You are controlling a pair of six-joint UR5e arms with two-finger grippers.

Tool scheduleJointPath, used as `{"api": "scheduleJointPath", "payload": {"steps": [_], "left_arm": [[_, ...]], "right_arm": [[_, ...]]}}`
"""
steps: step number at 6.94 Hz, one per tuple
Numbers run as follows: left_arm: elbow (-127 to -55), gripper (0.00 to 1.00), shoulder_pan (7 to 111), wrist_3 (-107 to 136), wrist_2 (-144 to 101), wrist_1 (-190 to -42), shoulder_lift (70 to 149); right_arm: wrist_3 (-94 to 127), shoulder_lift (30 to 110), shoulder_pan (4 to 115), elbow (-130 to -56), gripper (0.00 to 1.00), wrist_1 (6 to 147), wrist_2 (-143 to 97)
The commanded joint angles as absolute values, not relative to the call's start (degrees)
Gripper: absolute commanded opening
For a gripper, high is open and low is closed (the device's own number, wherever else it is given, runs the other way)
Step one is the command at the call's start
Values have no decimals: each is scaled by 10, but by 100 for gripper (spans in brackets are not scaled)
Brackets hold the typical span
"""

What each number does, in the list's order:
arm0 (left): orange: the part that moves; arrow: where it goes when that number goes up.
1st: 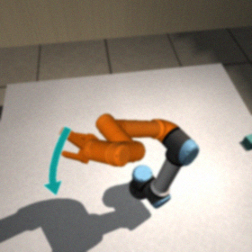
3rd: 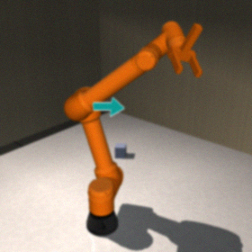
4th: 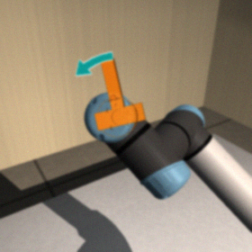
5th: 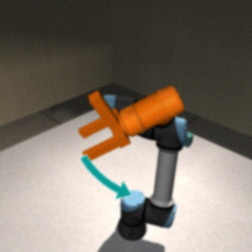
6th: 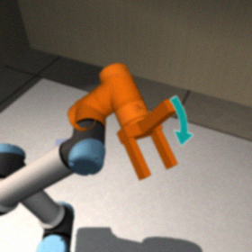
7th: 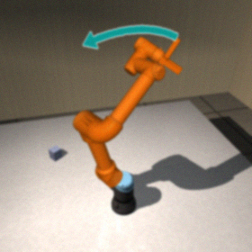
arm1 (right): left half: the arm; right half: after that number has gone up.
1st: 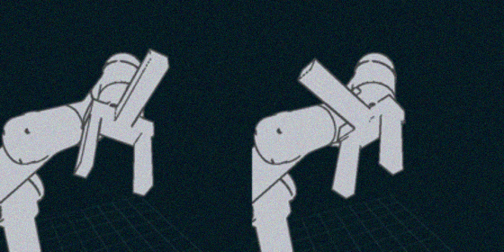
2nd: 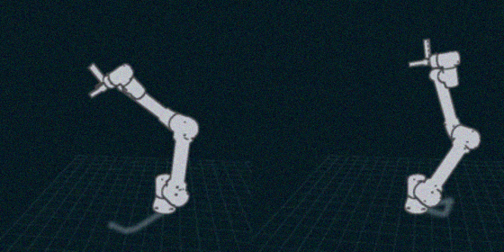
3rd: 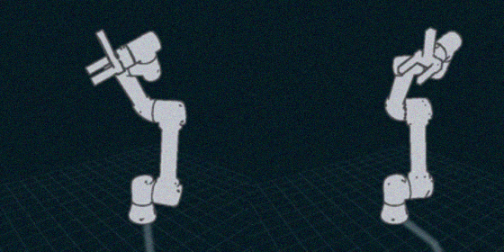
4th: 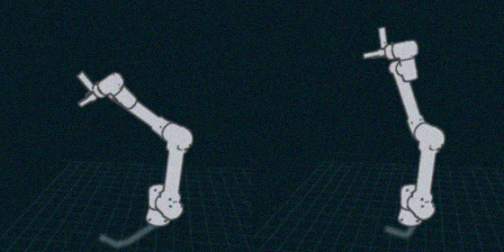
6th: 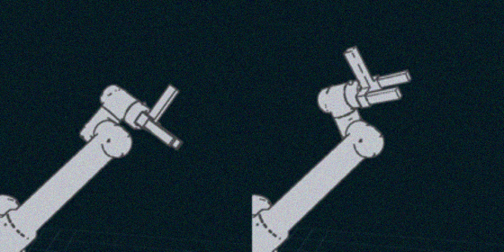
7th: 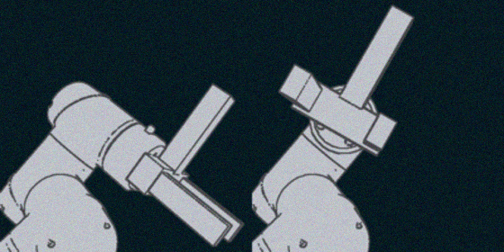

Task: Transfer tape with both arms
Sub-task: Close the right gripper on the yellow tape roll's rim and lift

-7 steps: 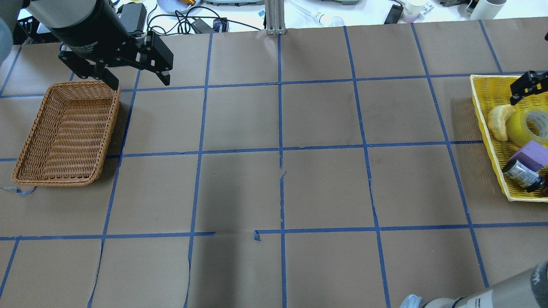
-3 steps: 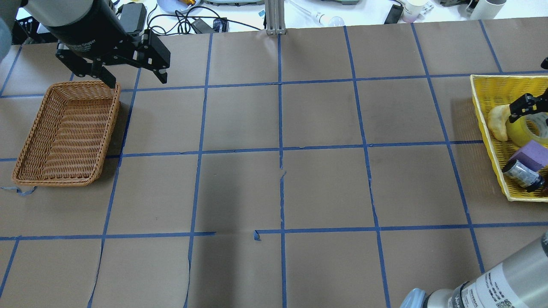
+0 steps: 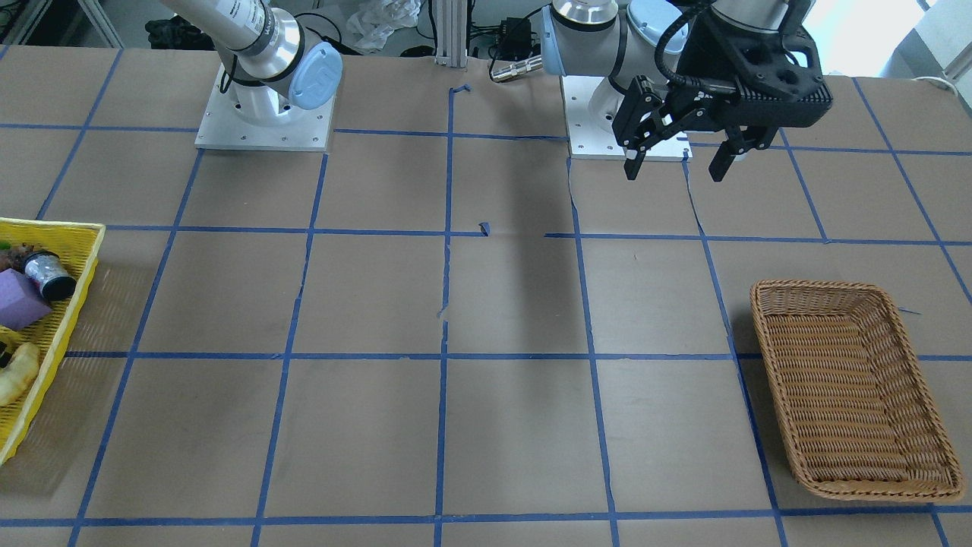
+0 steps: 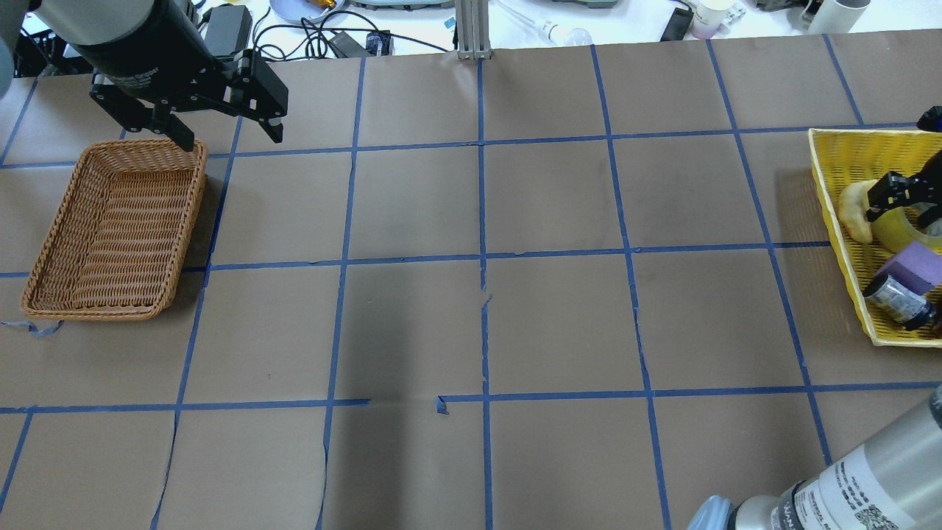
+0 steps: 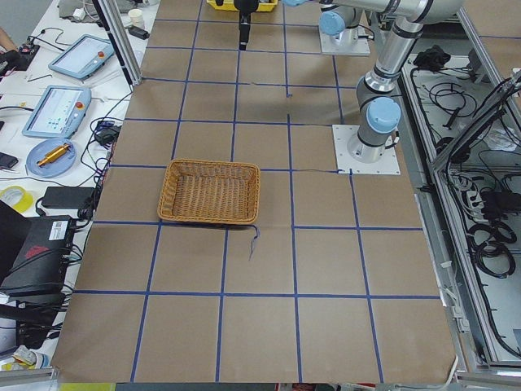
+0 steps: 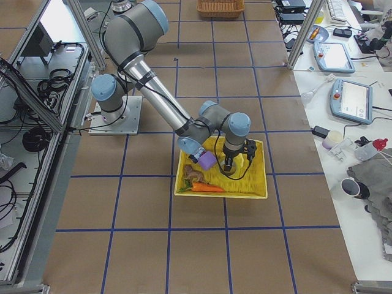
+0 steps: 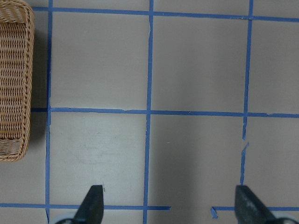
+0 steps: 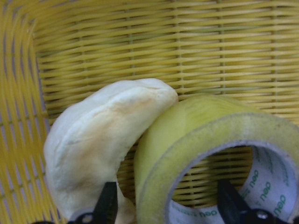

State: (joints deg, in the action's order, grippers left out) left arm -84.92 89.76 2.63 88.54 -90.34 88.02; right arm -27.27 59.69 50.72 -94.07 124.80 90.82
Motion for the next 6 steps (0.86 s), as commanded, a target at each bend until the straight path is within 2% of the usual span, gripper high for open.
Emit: {"api": "scheduleJointPath", "payload": {"steps": [1,4,6], "left_arm": [[-850,100,894,25,886,-907,877],[-850,100,893,26,886,-909,877],[-850,100,891,27,885,-909,878]], "right_arm": [[-275,606,507,-935,0,1237,911],[-273,655,516,-932,0,1212,910],[-265,734,561,-931,0,1149,918]]}}
